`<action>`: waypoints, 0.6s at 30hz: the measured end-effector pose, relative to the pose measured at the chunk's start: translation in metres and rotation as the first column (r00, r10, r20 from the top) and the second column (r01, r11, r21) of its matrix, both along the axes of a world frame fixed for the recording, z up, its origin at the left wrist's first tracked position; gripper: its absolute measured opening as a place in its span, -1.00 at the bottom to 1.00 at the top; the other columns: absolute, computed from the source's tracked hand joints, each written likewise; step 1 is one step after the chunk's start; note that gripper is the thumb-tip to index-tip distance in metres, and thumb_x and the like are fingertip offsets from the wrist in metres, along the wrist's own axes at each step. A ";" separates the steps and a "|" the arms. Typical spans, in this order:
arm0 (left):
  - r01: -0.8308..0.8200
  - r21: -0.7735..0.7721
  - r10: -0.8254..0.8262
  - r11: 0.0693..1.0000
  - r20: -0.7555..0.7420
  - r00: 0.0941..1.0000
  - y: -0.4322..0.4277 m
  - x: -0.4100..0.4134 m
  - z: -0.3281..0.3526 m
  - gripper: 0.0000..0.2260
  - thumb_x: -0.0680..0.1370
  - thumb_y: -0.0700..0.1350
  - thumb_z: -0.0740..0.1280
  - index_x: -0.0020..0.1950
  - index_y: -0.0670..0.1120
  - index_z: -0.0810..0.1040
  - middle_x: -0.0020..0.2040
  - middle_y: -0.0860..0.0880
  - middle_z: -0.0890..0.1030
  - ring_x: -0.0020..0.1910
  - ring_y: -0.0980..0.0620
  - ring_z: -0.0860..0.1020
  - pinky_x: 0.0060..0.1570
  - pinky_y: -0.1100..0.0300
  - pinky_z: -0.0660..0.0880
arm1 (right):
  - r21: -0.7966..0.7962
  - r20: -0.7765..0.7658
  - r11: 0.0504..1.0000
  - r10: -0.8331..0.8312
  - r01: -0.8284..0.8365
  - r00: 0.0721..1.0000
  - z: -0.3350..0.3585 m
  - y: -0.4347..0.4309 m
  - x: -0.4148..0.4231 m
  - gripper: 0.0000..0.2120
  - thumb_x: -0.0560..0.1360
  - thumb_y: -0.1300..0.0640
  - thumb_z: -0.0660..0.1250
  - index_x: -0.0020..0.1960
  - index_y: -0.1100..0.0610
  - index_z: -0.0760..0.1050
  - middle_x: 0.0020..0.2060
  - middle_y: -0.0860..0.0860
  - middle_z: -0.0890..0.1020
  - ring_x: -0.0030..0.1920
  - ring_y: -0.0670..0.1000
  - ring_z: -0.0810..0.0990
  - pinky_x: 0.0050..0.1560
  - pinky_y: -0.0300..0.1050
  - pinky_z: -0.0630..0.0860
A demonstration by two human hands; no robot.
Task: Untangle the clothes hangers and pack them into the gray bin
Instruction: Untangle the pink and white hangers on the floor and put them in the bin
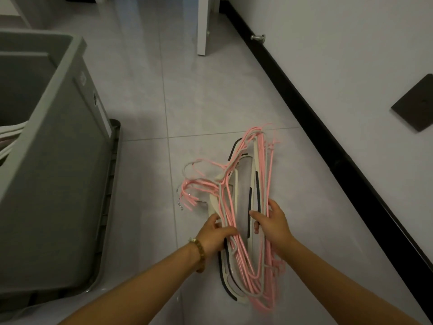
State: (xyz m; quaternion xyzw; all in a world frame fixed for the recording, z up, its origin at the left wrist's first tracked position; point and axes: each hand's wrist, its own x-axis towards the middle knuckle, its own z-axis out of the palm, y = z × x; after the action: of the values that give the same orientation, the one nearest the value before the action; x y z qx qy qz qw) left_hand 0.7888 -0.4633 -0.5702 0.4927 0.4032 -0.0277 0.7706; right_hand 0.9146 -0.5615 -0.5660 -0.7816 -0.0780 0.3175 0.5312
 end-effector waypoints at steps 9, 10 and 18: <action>0.208 0.298 -0.120 0.932 -0.287 0.950 0.003 -0.014 -0.017 -0.30 0.21 0.01 0.38 0.34 -0.14 0.40 0.29 -0.18 0.43 0.24 -0.15 0.47 0.27 0.01 0.45 | -0.187 -0.004 0.978 -0.093 0.091 0.996 -0.038 0.002 -0.022 -0.60 0.41 0.33 0.36 0.24 0.23 0.48 0.25 0.14 0.44 0.08 0.16 0.55 0.06 0.02 0.56; 0.207 0.292 -0.124 0.934 -0.278 0.952 0.004 -0.014 -0.016 -0.27 0.21 0.02 0.36 0.37 -0.11 0.37 0.31 -0.18 0.42 0.27 -0.15 0.44 0.30 0.00 0.43 | -0.181 -0.050 0.977 -0.120 0.110 0.991 -0.039 0.002 -0.022 -0.59 0.41 0.32 0.37 0.24 0.23 0.46 0.26 0.14 0.43 0.11 0.18 0.54 0.10 0.05 0.55; 0.023 0.061 -0.010 0.998 -0.191 0.981 0.005 0.004 -0.019 -0.22 0.46 -0.13 0.41 0.53 -0.10 0.00 0.45 -0.13 0.33 0.36 -0.12 0.39 0.38 0.02 0.34 | -0.129 -0.314 0.980 -0.185 0.151 0.931 -0.030 0.009 -0.011 -0.51 0.47 0.26 0.35 0.32 0.08 0.23 0.13 0.20 0.52 0.09 0.22 0.55 0.18 0.14 0.50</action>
State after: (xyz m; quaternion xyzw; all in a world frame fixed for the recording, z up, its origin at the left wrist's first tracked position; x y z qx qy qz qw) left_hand 0.7927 -0.4579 -0.5894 0.5152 0.4719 -0.0686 0.7122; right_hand 0.9040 -0.5529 -0.5959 -0.7488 0.0937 0.3985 0.5212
